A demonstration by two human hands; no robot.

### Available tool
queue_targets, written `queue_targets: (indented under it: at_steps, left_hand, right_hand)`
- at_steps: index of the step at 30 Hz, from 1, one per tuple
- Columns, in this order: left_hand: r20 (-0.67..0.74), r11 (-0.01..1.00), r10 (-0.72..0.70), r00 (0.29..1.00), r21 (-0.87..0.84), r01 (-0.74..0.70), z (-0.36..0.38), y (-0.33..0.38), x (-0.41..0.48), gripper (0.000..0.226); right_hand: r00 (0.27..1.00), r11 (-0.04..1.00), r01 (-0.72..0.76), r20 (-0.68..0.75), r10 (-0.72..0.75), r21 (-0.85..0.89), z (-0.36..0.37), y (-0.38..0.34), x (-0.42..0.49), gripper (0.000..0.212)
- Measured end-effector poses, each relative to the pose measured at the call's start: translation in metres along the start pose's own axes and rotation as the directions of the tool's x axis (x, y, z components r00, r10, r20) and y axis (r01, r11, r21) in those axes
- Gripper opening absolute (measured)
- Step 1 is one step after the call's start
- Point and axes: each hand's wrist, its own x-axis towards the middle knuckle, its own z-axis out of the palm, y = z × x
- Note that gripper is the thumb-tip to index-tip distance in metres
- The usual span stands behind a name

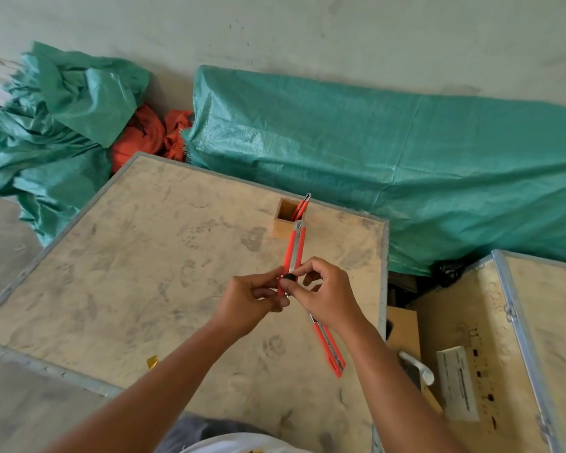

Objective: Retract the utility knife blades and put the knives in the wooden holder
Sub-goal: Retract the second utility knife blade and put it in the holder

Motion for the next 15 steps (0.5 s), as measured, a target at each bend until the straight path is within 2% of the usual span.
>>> queue_targets:
  at_steps: [2, 6, 8, 11, 15]
  left_hand:
    - [-0.001, 1.0, -0.001, 1.0, -0.019, 0.001, 0.0, 0.001, -0.001, 0.056]
    - [-0.001, 1.0, 0.018, 1.0, -0.024, -0.018, -0.002, 0.003, -0.003, 0.054]
    - [0.004, 1.0, 0.019, 1.0, -0.014, -0.019, -0.003, 0.003, -0.002, 0.054]
    - [0.012, 1.0, 0.019, 1.0, -0.002, -0.019, -0.003, 0.004, 0.003, 0.056]
    - [0.031, 1.0, 0.015, 0.999, 0.008, -0.016, -0.005, 0.005, 0.017, 0.056]
  right_hand:
    - [1.0, 1.0, 0.017, -0.022, -0.017, 0.008, 0.002, 0.0, -0.002, 0.021]
    - [0.999, 0.998, 0.035, 0.037, -0.036, 0.044, 0.0, 0.003, -0.002, 0.022]
    - [1.0, 1.0, 0.029, -0.006, -0.029, 0.01, 0.004, 0.004, -0.001, 0.018]
    - [0.997, 1.0, 0.006, -0.078, -0.007, -0.006, 0.01, 0.005, 0.002, 0.023]
    - [0.996, 0.989, -0.051, -0.067, 0.061, 0.137, 0.005, 0.008, 0.02, 0.015]
